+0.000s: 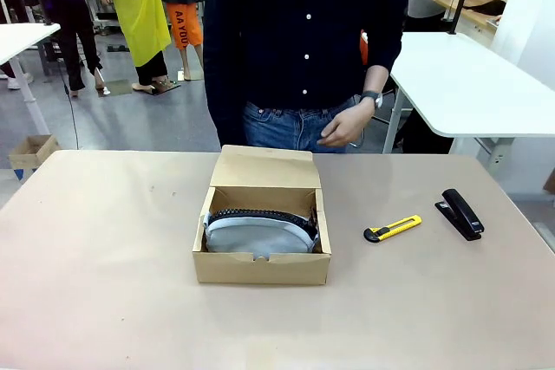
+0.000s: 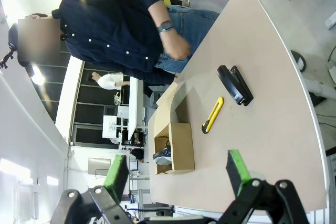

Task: Pack the items into the box.
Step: Pick up the item specified by the human and place it in the Mailer Box.

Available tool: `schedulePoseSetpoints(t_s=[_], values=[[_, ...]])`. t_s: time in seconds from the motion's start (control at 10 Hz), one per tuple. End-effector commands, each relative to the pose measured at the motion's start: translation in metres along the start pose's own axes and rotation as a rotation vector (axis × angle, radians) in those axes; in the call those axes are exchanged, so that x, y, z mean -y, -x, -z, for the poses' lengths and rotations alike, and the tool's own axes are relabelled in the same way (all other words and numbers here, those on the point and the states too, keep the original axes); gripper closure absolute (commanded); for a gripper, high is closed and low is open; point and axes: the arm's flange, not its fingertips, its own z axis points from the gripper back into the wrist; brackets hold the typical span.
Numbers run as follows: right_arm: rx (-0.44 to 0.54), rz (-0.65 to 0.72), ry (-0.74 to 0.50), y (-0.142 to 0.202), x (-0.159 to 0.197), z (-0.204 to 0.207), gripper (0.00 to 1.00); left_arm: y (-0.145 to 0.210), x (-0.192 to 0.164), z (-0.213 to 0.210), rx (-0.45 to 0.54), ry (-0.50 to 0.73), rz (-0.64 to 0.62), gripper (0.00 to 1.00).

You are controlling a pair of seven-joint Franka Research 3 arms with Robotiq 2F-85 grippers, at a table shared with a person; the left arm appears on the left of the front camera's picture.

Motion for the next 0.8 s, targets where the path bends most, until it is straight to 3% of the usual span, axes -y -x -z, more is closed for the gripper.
schedulePoseSetpoints(t_s=[0.0, 0.7], values=[[0.018, -0.025, -0.025, -0.0024, -0.0020, 0.0011, 0.00, 0.0022, 0.0007, -0.0027, 0.021, 0.018, 0.020, 0.00], [0.018, -0.025, -0.025, -0.0024, -0.0020, 0.0011, 0.00, 0.0022, 0.0007, -0.0027, 0.021, 0.018, 0.020, 0.00]])
